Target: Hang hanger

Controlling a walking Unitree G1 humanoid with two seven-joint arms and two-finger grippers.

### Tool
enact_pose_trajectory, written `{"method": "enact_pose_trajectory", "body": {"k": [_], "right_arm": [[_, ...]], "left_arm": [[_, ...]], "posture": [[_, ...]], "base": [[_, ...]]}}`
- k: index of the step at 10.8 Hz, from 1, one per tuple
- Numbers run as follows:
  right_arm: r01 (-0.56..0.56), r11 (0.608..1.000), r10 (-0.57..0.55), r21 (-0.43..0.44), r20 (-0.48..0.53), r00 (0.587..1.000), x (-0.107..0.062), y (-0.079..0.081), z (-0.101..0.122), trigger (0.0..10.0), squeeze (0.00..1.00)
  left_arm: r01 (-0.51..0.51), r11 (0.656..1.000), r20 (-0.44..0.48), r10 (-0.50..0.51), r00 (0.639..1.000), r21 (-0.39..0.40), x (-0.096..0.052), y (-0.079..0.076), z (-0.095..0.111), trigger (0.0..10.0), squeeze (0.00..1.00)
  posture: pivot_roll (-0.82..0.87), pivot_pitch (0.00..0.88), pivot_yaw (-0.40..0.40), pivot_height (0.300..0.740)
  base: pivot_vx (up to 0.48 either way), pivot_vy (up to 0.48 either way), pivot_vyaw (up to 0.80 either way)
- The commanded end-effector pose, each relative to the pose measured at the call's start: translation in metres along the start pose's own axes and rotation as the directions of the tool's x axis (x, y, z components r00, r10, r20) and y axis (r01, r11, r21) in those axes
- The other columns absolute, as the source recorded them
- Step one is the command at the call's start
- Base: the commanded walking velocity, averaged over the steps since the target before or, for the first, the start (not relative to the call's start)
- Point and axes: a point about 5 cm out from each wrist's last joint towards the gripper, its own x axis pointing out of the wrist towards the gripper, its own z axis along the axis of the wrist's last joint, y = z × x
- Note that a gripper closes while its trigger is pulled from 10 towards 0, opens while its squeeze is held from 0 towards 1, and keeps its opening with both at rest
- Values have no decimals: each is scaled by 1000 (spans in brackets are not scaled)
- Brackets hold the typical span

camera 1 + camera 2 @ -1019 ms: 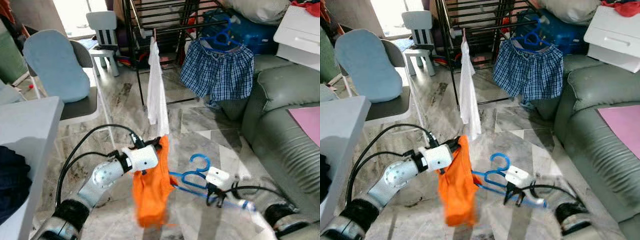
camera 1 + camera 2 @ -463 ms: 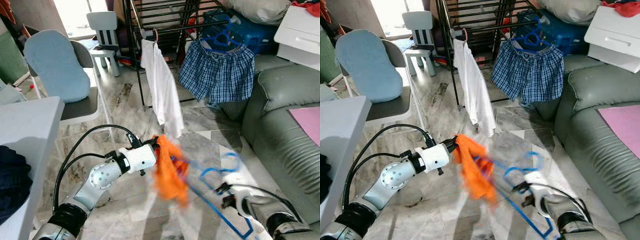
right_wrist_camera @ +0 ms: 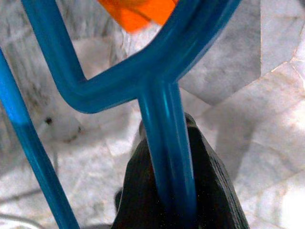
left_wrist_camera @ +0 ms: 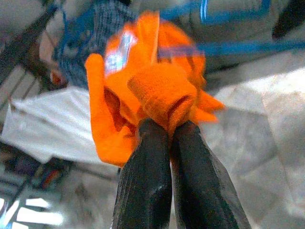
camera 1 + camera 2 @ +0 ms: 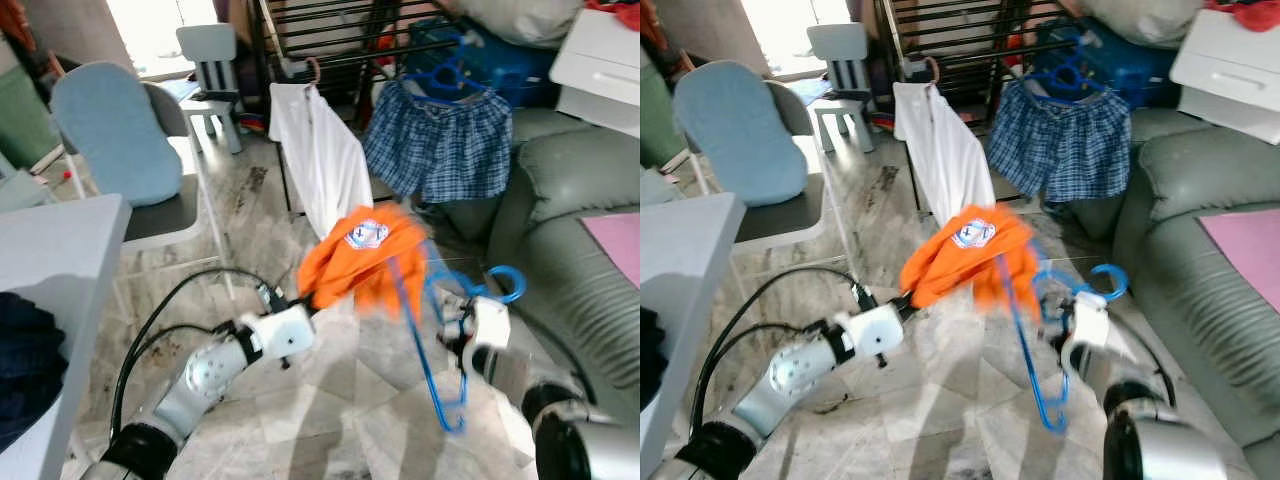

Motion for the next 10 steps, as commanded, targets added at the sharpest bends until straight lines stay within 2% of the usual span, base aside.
{"method": "enact_pose_trajectory", "body": {"k": [1,3,4,5,6,7,8,9,10], "right_arm": [[-19,1000,18,11,88,996,-1,10,27,10000,0],[-93,994,97,-50,99,990,1,28,36,10000,0],[-83,992,90,-93,79,993,3,28,29,10000,0],[-19,998,22,-51,67,998,3,19,20,10000,0],[102,993,-108,51,111,988,-1,4,27,10000,0],[67,994,-81,90,169,982,-3,12,45,10000,0],[-158,985,168,-68,181,969,-1,50,57,10000,0],[-272,931,305,-242,111,946,0,71,46,10000,0],[-227,895,263,-383,44,964,3,65,27,10000,0]], "left_arm": [[23,1000,-74,-22,997,7,-5,-5,-12,10000,0],[51,999,-110,-50,993,8,-2,-14,-15,10000,0],[54,999,-95,-53,994,2,1,-15,-12,10000,0],[61,998,-95,-61,994,3,4,-17,-10,10000,0],[77,997,-89,-77,993,-7,6,-21,-9,10000,0],[101,995,-91,-101,991,-6,9,-25,-8,10000,0],[130,992,-89,-128,988,9,12,-29,-7,10000,0],[133,991,-78,-132,988,12,16,-30,-5,10000,0],[129,991,-64,-128,990,14,19,-29,-2,10000,0]], "posture": [[-115,0,60,740],[-124,0,62,740],[-129,0,62,740],[-129,0,61,740],[-136,0,70,740],[-145,0,77,740],[-153,0,85,740],[-161,0,88,740],[-163,0,87,740]], "base": [[0,0,0],[0,0,0],[0,0,0],[0,0,0],[0,0,0],[0,0,0],[0,0,0],[0,0,0],[0,0,0]]}}
